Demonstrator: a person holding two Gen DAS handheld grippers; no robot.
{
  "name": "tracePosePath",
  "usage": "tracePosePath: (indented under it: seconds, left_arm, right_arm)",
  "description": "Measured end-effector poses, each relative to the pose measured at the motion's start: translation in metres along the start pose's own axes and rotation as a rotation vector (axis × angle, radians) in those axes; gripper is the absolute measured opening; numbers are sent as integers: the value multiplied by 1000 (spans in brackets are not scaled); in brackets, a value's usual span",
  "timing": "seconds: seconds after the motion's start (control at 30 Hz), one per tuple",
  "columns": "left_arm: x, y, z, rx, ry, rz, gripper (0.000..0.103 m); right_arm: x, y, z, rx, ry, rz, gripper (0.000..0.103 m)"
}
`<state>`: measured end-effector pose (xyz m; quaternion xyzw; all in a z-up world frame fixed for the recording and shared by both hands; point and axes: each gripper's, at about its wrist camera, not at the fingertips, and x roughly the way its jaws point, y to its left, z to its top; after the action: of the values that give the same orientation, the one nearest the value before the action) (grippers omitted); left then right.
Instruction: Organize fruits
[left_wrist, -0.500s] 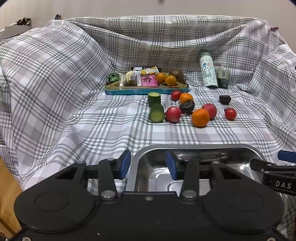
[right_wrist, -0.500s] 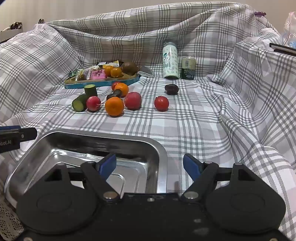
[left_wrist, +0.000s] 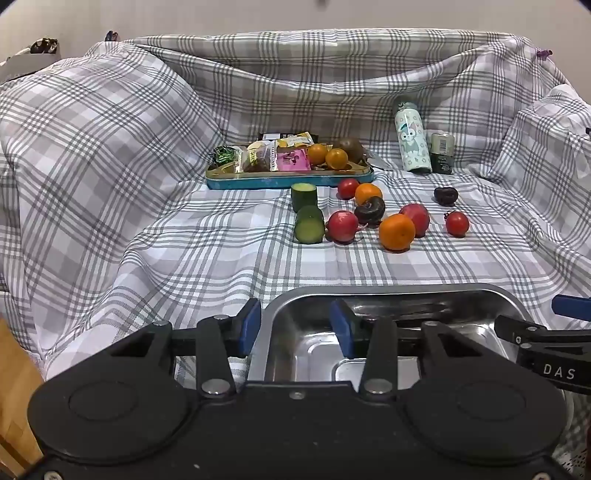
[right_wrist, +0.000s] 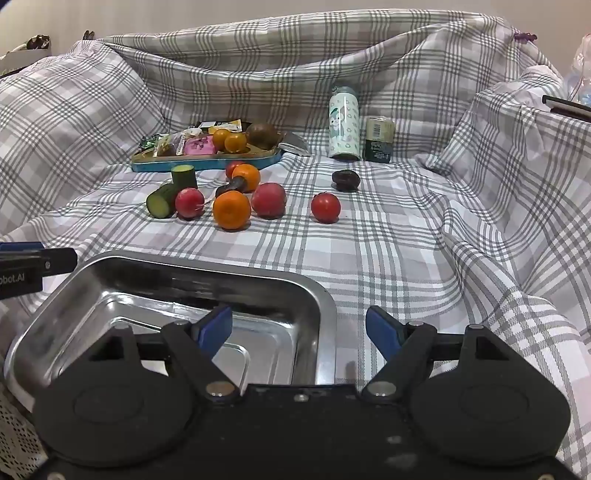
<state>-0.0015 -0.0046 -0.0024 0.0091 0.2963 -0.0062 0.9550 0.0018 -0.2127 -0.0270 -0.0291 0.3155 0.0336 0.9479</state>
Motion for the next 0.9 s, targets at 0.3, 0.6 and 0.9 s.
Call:
tracePosePath:
  seconds: [0.3,0.6,0.9]
  left_arm:
    - [0,0,1,1,1,0,51]
    - [0,-2,0,13,5,-6,51]
    - [0,-13,-4,80,8,-18,51]
  right_arm:
    - [0,-1,0,0,-1,-1,81]
    - [1,-2,2,8,-1,1,81]
    - [0,-1,3,11,-1,0,81]
